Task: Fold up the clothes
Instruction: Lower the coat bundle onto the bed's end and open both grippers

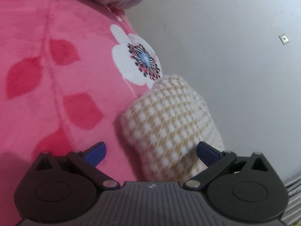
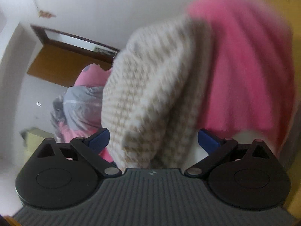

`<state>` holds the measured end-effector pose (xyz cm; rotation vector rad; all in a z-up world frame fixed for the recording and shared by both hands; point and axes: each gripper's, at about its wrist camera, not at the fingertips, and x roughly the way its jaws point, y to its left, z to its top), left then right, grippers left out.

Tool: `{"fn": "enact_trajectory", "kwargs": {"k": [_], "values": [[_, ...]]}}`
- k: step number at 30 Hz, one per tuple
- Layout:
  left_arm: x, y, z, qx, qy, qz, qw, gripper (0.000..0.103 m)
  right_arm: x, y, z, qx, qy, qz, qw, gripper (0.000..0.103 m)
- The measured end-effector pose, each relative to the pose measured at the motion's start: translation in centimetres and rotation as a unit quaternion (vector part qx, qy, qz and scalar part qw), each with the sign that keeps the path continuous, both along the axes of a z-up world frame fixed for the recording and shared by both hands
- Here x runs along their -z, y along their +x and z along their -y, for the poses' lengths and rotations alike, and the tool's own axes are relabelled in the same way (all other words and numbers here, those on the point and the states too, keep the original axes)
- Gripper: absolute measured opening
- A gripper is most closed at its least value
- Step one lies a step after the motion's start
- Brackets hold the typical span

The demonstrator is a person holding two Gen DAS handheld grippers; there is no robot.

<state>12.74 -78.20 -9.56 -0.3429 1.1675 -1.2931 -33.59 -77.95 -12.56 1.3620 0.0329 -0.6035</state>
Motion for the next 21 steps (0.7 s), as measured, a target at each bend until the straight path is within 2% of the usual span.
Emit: {"fn": "enact_trajectory", "kwargs": {"k": [1,2,3,4,5,8,10,12,13,14,15,16,18,20,21], "values": [[-0.2,0.2,0.6,0.003,-0.001,0.004,1.0,0.101,0.4,0.5,0.0,-0.002,0.002,0.007,1.0,0.099],[-0.8,0.5,1.1,-0.001,-0.009,0.012,0.9999,0.097,0.1,0.9,-0.1,0.001,-0.008,0.001,1.0,0.094],[-1.4,0.8,1.6,-0.005,-0.017,0.02,0.9996,0.091,-0.2,1.2,-0.1,0.005,-0.018,-0.004,1.0,0.074],[-2.0,1.1,2.1,-0.009,-0.025,0.029,0.9992,0.092,-0.5,1.6,-0.2,0.008,-0.028,-0.01,1.0,0.062],[-2.6,1.4,2.5,-0.013,-0.033,0.036,0.9987,0.092,-1.3,1.5,-0.3,0.012,-0.04,-0.019,0.999,0.057],[-2.5,2.3,3.4,-0.029,-0.04,0.05,0.9975,0.092,-3.2,1.0,-1.3,0.019,-0.085,-0.029,0.996,0.053],[-1.7,2.4,3.6,-0.036,-0.02,0.055,0.9976,0.092,-2.3,0.9,-1.7,0.021,-0.088,-0.038,0.995,0.053],[-0.8,2.3,3.0,-0.041,-0.004,0.056,0.9976,0.092,-1.1,0.3,-1.6,0.022,-0.081,-0.042,0.996,0.058],[-0.9,2.2,2.6,-0.043,-0.01,0.067,0.9967,0.092,-0.5,-0.3,-1.5,0.023,-0.074,-0.039,0.996,0.057],[-1.3,1.9,2.2,-0.043,-0.014,0.091,0.9948,0.093,-0.3,-1.1,-1.9,0.031,-0.072,-0.024,0.997,0.059],[-1.7,1.5,2.1,-0.043,-0.018,0.124,0.9912,0.093,-0.9,-1.8,-2.6,0.043,-0.081,-0.027,0.995,0.06],[-2.5,0.6,2.2,-0.039,-0.019,0.168,0.9849,0.093,-1.7,-2.4,-3.4,0.056,-0.095,-0.034,0.993,0.06],[-4.0,-1.4,2.6,-0.029,-0.02,0.256,0.966,0.093,-4.9,-2.9,-5.5,0.089,-0.193,-0.087,0.973,0.06],[-4.7,-4.5,5.0,0.001,0.005,0.356,0.9344,0.095,-7.9,-1.7,-6.6,0.088,-0.28,-0.142,0.945,0.058],[-4.9,-6.0,5.2,0.003,0.023,0.389,0.921,0.096,-9.3,-1.0,-7.0,0.085,-0.319,-0.167,0.929,0.055]]}}
